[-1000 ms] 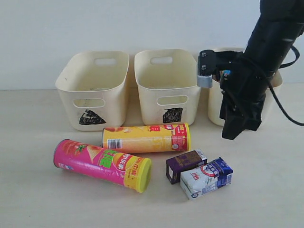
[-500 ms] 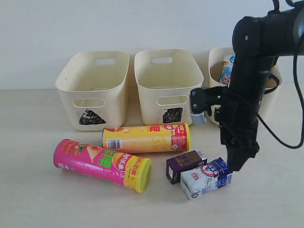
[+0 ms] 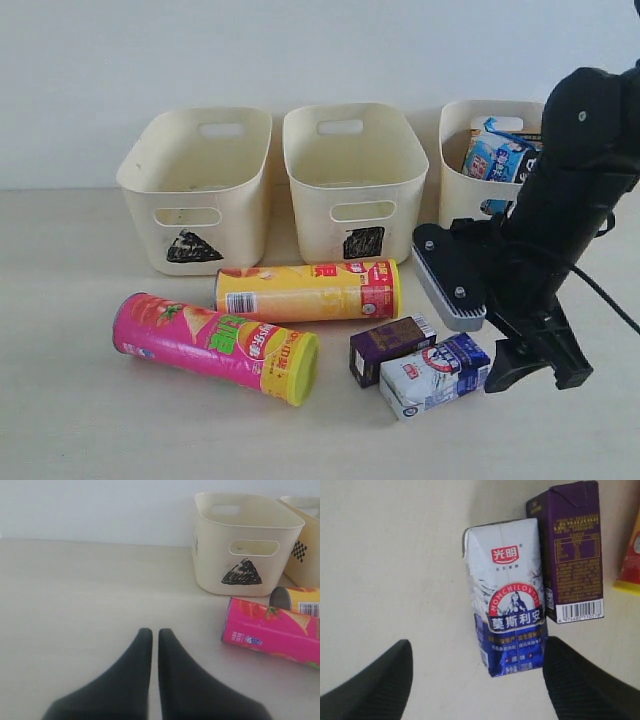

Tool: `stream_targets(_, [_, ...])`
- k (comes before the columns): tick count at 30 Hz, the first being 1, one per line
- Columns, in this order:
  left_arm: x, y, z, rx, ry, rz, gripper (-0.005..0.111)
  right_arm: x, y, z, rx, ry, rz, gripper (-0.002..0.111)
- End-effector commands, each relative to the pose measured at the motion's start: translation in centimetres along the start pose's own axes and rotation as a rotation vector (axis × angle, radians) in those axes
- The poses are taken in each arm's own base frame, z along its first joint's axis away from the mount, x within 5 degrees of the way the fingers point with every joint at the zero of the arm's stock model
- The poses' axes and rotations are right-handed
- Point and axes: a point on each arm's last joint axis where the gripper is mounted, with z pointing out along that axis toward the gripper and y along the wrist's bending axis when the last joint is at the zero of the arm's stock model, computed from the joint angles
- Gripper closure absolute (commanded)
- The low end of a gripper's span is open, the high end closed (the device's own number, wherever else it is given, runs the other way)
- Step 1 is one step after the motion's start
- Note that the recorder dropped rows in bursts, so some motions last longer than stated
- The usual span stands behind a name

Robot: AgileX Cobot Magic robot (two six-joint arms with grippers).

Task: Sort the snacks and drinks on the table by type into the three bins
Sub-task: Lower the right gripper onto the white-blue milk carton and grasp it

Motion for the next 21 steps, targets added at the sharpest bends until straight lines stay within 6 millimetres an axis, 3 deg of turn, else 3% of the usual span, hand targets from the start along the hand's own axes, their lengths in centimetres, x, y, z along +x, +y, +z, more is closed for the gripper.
stream_targets(1, [-0.1, 0.0, -0.1, -0.002, -0.007, 0.010, 0.103, 0.2, -0.3, 1.3, 0.023, -0.001, -0.054, 0.043])
stream_targets(6, [-0.1, 0.0, -0.1, -0.002, -0.007, 0.010, 0.103, 0.7, -0.9, 2.8, 0.033, 0.017, 0.043, 0.043])
stream_targets(21, [-0.1, 0.0, -0.1, -0.002, -0.007, 0.010, 0.103, 1.8, -1.7, 6.6, 0.024, 0.056, 0.047, 0.043])
